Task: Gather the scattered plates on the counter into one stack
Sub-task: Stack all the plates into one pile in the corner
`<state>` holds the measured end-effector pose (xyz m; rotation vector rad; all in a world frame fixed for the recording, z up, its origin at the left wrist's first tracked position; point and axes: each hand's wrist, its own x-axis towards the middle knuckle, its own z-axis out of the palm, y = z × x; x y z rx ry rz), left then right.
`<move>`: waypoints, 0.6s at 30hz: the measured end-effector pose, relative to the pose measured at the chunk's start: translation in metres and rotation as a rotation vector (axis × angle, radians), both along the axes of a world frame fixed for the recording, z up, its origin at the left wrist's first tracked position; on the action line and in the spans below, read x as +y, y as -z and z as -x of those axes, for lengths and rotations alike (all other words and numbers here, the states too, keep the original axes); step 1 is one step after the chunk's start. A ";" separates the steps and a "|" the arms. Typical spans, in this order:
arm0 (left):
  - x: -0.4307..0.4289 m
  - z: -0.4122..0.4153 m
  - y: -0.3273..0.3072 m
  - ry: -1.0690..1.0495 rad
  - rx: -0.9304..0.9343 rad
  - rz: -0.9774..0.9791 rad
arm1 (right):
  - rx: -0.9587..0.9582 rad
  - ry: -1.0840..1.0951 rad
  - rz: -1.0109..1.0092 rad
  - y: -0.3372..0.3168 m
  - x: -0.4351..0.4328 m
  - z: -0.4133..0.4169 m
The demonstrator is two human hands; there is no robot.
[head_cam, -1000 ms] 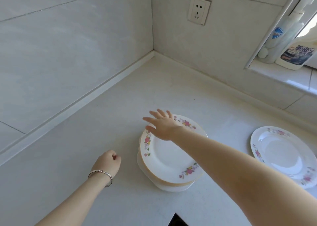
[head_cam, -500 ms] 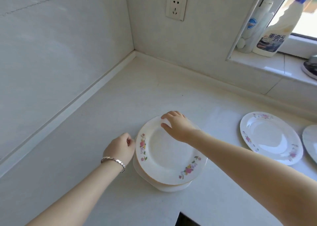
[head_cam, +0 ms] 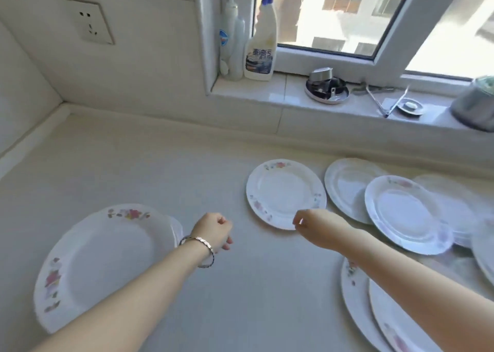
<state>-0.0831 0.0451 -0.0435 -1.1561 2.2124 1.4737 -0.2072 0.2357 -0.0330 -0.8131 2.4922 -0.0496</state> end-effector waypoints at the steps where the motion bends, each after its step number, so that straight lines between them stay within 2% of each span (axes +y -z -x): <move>1: 0.015 0.015 0.007 -0.052 -0.040 -0.100 | 0.012 0.009 -0.009 0.003 0.019 0.008; 3: 0.043 0.041 0.023 -0.203 -0.091 -0.282 | 0.011 0.035 -0.021 0.011 0.053 0.023; 6: 0.074 0.069 0.045 -0.477 -0.054 -0.535 | -0.025 0.098 -0.014 0.024 0.095 0.042; 9: 0.095 0.093 0.058 -0.669 0.021 -0.669 | -0.096 0.178 0.020 0.037 0.122 0.052; 13: 0.108 0.121 0.064 -0.944 0.119 -0.663 | -0.152 0.194 0.046 0.050 0.136 0.061; 18: 0.106 0.131 0.060 -0.944 0.200 -0.560 | -0.217 0.209 0.086 0.056 0.134 0.065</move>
